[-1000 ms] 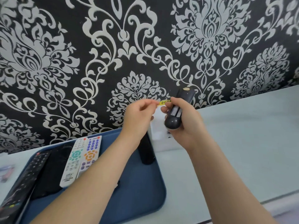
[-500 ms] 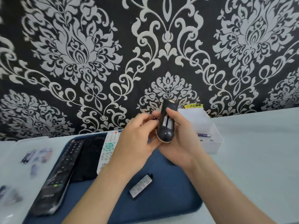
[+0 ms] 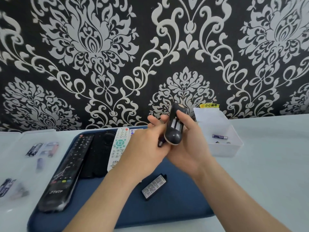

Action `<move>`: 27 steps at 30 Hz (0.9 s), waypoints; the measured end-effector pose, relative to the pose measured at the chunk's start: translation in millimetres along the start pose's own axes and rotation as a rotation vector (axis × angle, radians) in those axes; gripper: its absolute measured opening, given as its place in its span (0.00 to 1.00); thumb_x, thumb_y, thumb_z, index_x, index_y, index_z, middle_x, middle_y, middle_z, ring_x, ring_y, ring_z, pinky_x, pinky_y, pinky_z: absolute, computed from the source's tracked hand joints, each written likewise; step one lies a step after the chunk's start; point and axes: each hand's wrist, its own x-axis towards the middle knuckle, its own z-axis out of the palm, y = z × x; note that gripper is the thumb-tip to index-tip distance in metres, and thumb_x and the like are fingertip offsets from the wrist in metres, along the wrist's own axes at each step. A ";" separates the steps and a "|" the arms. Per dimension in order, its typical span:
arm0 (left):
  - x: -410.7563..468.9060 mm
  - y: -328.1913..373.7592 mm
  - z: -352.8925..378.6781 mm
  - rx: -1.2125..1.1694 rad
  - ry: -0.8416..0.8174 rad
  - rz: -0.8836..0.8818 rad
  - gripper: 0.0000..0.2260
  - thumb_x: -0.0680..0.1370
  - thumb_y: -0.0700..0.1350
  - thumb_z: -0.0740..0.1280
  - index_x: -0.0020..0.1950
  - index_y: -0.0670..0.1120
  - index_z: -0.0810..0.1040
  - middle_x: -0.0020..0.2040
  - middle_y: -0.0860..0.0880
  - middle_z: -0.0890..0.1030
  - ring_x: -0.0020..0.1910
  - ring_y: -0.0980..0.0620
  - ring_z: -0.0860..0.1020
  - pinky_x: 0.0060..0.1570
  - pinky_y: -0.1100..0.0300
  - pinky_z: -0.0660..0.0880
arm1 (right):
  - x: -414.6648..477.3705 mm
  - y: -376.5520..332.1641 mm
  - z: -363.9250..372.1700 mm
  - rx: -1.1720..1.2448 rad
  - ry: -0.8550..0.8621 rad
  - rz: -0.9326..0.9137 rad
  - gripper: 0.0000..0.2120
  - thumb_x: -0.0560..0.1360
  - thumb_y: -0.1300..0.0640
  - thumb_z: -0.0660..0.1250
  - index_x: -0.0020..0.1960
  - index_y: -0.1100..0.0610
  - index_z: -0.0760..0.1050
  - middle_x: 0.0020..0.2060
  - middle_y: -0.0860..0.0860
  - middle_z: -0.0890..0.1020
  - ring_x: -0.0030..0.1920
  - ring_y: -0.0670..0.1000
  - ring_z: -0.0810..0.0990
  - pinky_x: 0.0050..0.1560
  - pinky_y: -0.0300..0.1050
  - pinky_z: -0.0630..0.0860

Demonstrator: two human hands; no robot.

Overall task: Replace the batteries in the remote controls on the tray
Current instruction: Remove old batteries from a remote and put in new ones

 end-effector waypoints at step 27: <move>5.9 -12.3 -16.6 -0.833 0.252 -0.376 0.02 0.73 0.43 0.73 0.44 0.48 0.83 0.33 0.55 0.80 0.30 0.58 0.73 0.33 0.63 0.70 | 5.6 -7.0 -1.7 -0.401 0.088 -0.027 0.04 0.75 0.61 0.69 0.48 0.61 0.76 0.35 0.56 0.80 0.29 0.47 0.76 0.26 0.35 0.72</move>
